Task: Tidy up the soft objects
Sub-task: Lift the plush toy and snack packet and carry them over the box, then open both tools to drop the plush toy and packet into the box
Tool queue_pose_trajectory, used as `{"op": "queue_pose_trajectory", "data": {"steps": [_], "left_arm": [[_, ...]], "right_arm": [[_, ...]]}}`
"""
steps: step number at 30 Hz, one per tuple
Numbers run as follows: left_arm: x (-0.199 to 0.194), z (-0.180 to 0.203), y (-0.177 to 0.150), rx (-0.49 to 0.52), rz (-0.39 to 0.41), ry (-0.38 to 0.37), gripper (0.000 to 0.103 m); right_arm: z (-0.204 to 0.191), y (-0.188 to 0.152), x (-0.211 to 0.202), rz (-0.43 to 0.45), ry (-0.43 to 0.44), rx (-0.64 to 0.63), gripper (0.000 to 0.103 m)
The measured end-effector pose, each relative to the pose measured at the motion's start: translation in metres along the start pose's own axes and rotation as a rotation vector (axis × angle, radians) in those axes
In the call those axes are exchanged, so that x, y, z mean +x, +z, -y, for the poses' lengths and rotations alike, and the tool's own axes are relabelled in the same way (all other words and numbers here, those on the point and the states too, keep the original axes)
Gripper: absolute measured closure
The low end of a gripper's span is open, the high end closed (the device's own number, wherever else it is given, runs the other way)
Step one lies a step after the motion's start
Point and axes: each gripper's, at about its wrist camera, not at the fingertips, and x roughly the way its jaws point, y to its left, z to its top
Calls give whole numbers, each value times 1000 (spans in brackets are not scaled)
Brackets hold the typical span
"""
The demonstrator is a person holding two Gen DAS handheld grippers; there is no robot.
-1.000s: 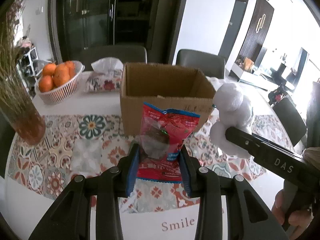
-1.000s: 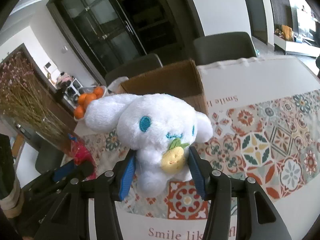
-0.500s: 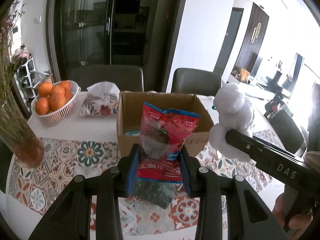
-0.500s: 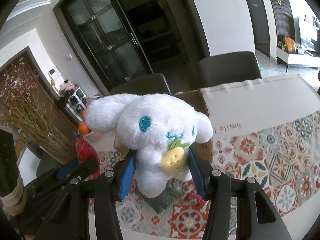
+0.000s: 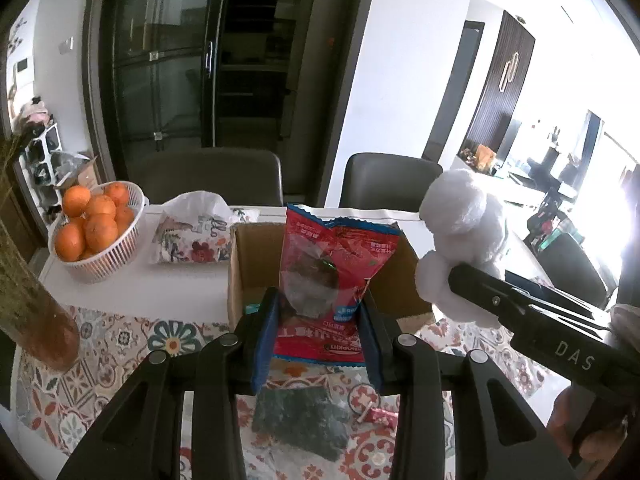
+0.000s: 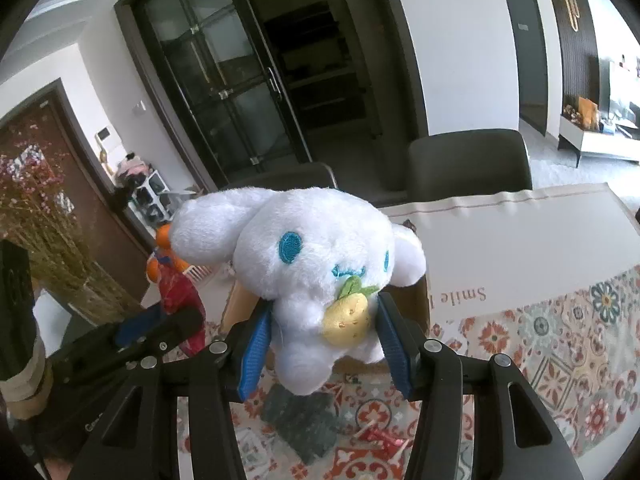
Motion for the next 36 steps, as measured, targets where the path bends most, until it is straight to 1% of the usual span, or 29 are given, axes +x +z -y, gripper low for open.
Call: {"op": "queue_pose_trajectory", "data": {"steps": [6,9,15,21,23,30,36], "left_arm": [[17,-3,17,12,-18,-4,66],[29,-4,24,26,-41,-5,66],[63,-11,34,32,-127,-20,66],[89,-15,35,59,-192,-15,66],[98,-16,35,75,-213,0,66],[123,-19,29,117,-270,31,65],[140,-25,25,103,-318,35,65]], "right_arm": [[2,15,21,-48,-8,-12,51],[5,22,37,-94,-15,-16,51],[6,35,69,-185,-43,-55,51],[13,38,100,-264,-62,-67,51],[18,36,112,-297,-59,-63,51],[26,30,137,-357,-82,-62,51],[29,28,149,-384,-91,-57,51]]}}
